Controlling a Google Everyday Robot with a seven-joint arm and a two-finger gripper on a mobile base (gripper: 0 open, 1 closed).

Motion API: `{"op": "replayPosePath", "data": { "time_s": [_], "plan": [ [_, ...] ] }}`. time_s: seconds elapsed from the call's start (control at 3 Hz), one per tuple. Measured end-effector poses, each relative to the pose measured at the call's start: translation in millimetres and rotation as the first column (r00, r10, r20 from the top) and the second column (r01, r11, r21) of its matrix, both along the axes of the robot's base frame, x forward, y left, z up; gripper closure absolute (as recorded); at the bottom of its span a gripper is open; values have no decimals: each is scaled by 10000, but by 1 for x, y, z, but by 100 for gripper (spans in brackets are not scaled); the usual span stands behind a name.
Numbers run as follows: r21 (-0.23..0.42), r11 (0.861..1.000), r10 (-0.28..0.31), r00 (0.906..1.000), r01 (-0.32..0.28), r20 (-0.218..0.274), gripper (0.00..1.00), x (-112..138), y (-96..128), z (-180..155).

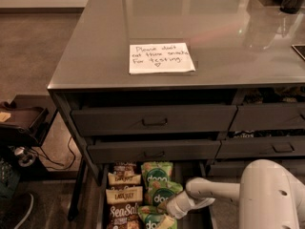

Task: Pick green rice chip bag from bottom drawer and place on counter

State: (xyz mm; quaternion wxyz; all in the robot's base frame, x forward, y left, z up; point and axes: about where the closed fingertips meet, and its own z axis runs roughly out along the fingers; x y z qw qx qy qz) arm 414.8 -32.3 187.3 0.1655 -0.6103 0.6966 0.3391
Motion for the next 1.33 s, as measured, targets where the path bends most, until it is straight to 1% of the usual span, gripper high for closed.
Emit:
{"op": "replayPosePath", "data": {
  "time_s": [0.33, 0.67, 1.0, 1.33],
  "plan": [
    [-11, 10000, 84, 9999, -84, -62, 87, -8, -4, 18],
    [245, 9994, 238, 9996, -241, 157, 100, -20, -7, 77],
    [593, 9981, 137, 9980, -174, 617, 100, -14, -18, 129],
    [1058, 9944, -149, 9928, 22, 1192, 100, 3, -46, 195]
  ]
}}
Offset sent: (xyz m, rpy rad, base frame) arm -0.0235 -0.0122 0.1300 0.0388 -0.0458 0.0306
